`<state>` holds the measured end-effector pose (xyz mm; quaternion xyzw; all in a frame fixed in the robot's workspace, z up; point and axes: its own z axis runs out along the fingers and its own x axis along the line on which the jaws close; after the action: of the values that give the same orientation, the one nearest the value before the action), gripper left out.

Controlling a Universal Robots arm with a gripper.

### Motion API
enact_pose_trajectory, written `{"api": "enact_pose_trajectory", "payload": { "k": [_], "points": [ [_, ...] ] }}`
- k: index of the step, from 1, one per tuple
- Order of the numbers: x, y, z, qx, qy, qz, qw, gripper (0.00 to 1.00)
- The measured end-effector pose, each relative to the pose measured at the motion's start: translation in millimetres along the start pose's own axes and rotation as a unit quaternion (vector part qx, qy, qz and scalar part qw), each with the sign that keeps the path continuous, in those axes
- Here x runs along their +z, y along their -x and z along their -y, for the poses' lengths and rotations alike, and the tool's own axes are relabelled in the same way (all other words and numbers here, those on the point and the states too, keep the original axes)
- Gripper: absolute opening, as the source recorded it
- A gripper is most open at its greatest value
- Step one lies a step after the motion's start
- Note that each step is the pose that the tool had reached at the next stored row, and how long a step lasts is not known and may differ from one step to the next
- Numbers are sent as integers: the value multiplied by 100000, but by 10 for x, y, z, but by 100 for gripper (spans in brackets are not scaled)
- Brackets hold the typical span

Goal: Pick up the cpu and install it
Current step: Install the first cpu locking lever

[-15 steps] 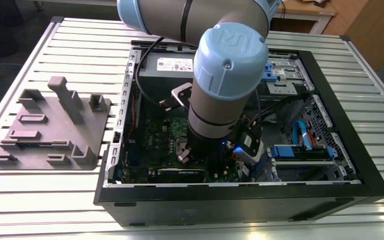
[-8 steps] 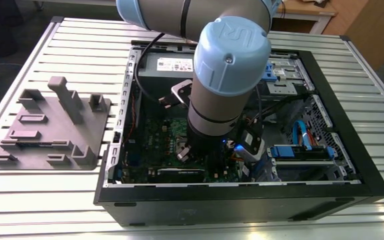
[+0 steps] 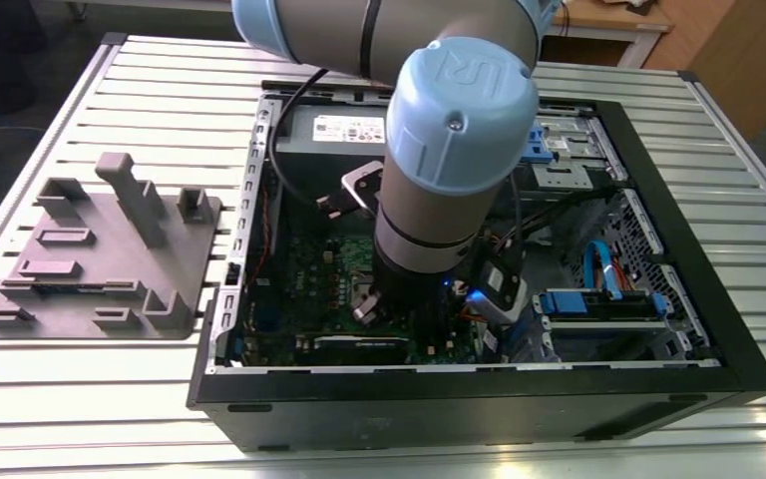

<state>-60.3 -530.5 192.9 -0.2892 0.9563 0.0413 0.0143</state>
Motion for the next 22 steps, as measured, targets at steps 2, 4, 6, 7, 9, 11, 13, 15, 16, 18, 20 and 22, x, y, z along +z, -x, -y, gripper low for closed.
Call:
{"api": "enact_pose_trajectory", "payload": {
  "k": [2,4,6,7,9,11,13,15,16,18,20,22],
  "points": [
    [16,-1,2,-1,-16,-15,100000,10],
    [30,-2,3,-2,-27,-27,100000,10],
    [40,0,6,1,-9,-8,100000,10],
    [44,3,9,-3,-2,6,100000,10],
    [45,5,11,6,-2,1,100000,10],
    [47,6,14,3,8,16,100000,10],
    [47,6,18,1,15,18,100000,10],
    [47,6,22,3,16,26,100000,10],
    [46,6,24,4,16,23,100000,10],
    [47,6,31,-4,-6,48,100000,10],
    [49,5,35,-9,36,53,100000,10],
    [45,3,37,-1,15,17,100000,10]
  ]
}}
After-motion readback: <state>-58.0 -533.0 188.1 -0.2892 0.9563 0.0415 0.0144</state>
